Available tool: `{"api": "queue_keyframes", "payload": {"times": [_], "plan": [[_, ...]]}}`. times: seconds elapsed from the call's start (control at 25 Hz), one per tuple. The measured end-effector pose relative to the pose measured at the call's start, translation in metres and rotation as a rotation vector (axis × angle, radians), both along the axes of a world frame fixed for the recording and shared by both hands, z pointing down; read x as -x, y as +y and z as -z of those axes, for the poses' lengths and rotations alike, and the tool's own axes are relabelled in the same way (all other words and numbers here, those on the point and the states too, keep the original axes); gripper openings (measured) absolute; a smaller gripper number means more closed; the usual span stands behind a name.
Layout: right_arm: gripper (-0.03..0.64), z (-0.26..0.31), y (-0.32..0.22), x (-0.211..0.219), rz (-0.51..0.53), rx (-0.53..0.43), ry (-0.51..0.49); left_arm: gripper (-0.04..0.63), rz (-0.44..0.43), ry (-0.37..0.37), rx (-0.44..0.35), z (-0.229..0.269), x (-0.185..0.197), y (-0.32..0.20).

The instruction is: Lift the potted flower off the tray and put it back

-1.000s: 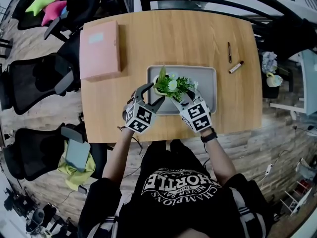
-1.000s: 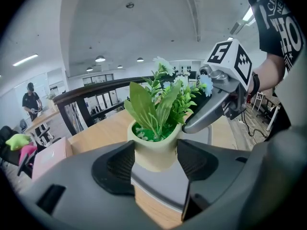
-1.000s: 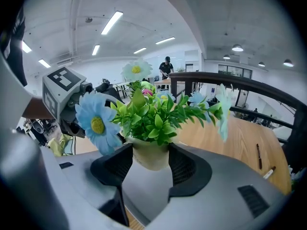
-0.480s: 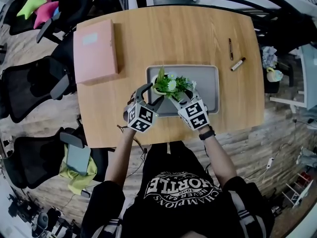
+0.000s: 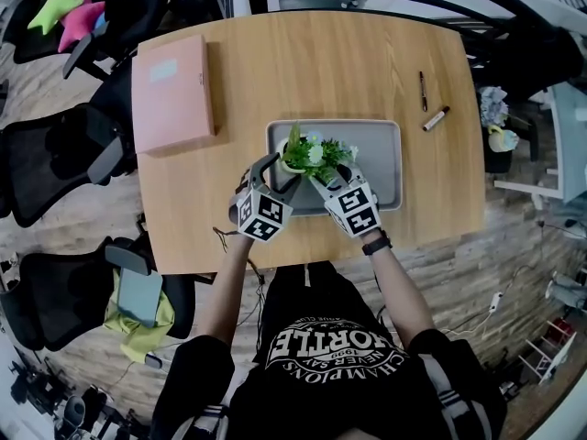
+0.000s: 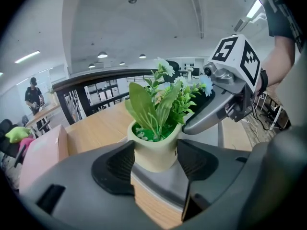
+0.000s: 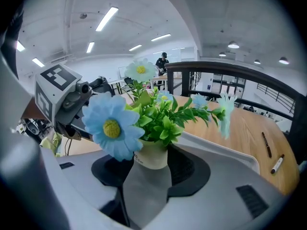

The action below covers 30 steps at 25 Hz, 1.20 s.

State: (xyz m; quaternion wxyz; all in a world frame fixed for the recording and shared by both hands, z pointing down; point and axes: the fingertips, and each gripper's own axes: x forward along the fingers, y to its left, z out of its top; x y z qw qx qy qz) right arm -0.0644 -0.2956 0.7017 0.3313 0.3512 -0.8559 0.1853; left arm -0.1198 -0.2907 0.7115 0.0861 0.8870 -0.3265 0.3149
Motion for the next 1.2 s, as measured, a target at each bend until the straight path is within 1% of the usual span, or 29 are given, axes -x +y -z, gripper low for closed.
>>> {"api": "queue_keyframes", "payload": {"times": [0.24, 0.4, 0.6, 0.68, 0.76, 0.84, 1.04, 1.2], "plan": [[0.229, -0.006, 0.005, 0.004, 0.000, -0.006, -0.005, 0.293, 0.049, 0.018, 0.009, -0.007, 0.003, 0.006], [0.203, -0.013, 0.009, 0.002, -0.031, -0.004, 0.022, 0.296, 0.092, 0.010, 0.023, -0.015, -0.001, 0.009], [0.211, -0.005, 0.015, -0.006, -0.083, -0.019, 0.031, 0.322, 0.172, 0.002, 0.051, -0.022, 0.001, 0.017], [0.216, -0.003, 0.021, -0.011, -0.105, -0.013, 0.021, 0.330, 0.227, 0.031, 0.082, -0.021, 0.007, 0.025], [0.218, 0.001, 0.030, -0.017, -0.124, -0.003, 0.007, 0.328, 0.290, 0.081, 0.118, -0.018, 0.014, 0.035], [0.218, 0.007, 0.039, -0.022, -0.143, 0.003, -0.013, 0.328, 0.334, 0.115, 0.141, -0.014, 0.018, 0.045], [0.218, 0.019, 0.064, -0.035, -0.179, 0.020, -0.053, 0.327, 0.341, 0.112, 0.150, -0.010, 0.014, 0.075], [0.217, 0.028, 0.084, -0.048, -0.193, 0.026, -0.083, 0.314, 0.359, 0.128, 0.141, 0.006, 0.008, 0.095]]}}
